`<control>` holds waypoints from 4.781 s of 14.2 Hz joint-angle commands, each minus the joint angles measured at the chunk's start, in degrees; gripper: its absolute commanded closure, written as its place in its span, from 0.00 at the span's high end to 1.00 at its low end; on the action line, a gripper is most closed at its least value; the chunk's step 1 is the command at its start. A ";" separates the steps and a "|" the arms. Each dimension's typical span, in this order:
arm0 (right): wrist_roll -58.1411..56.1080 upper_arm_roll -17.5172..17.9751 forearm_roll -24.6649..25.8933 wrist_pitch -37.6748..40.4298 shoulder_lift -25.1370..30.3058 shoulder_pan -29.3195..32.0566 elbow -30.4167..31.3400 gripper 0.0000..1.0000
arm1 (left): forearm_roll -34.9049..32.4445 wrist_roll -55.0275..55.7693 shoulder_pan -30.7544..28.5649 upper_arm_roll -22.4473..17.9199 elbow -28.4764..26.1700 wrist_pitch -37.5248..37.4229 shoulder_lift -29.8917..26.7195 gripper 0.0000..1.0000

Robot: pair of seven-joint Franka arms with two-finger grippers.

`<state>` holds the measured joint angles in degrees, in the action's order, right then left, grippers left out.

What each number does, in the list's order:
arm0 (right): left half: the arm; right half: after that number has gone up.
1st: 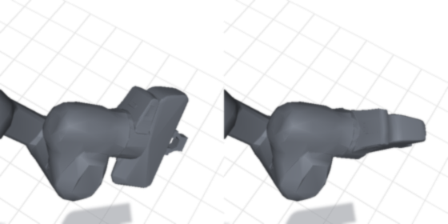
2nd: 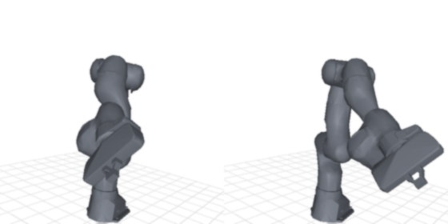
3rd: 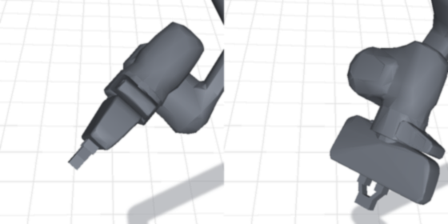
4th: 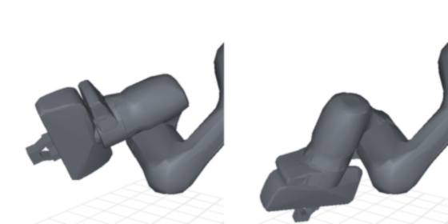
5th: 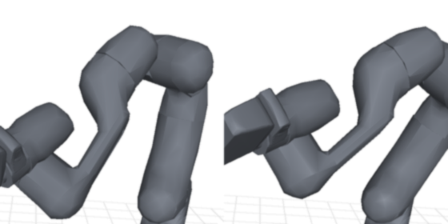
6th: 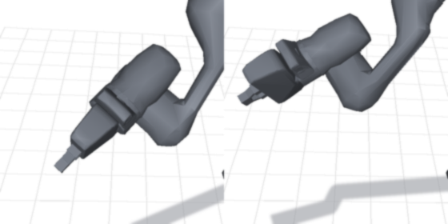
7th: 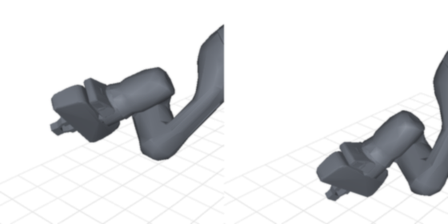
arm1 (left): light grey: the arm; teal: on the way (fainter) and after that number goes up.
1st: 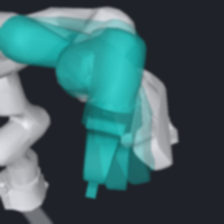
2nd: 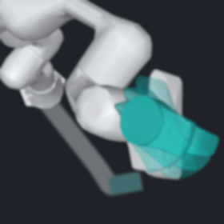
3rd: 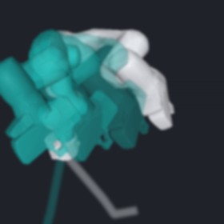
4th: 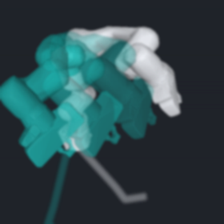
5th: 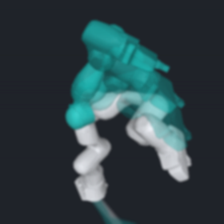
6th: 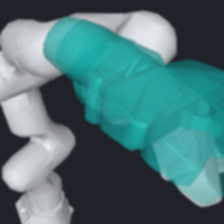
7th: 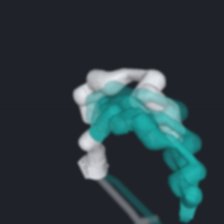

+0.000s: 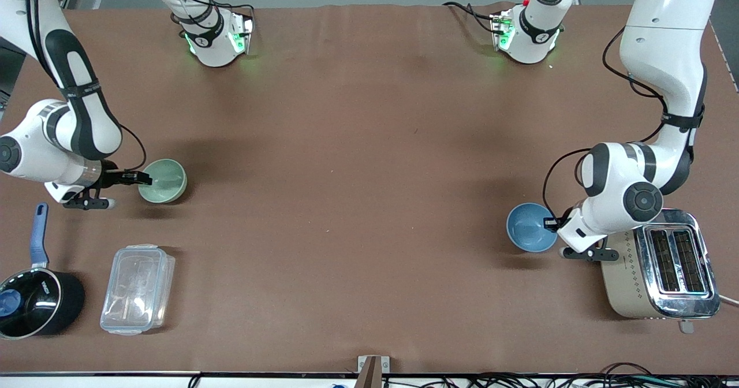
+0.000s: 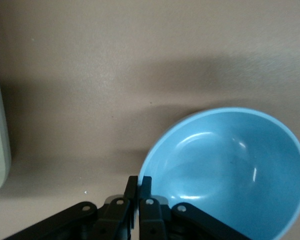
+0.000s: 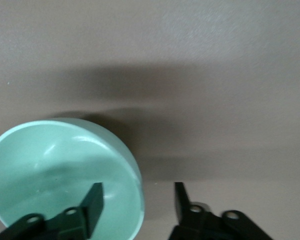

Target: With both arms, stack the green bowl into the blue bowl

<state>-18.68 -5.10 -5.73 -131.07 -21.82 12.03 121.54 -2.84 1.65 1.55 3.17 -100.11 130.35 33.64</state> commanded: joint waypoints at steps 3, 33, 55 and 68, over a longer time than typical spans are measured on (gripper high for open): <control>-0.92 0.35 -1.47 -0.68 -0.33 0.27 1.42 0.23 | -0.50 5.36 -0.23 4.99 -0.18 -6.49 -5.76 0.00; 35.53 0.27 -11.93 23.67 2.13 -28.62 -21.17 0.01 | -6.12 62.68 27.63 17.57 7.29 4.21 8.29 0.94; 57.08 0.18 -11.93 8.28 -6.31 -52.99 -18.27 0.10 | 0.37 8.03 -9.21 13.03 9.25 -34.37 -33.71 1.00; 42.42 -13.60 -10.18 22.68 9.32 -44.91 -20.64 1.00 | 0.82 4.85 -2.08 4.04 3.16 -35.87 -39.96 1.00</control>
<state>27.44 -16.41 -16.57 -110.68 -17.46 -34.22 99.14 -3.01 6.96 -0.59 7.48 -95.70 94.51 -4.88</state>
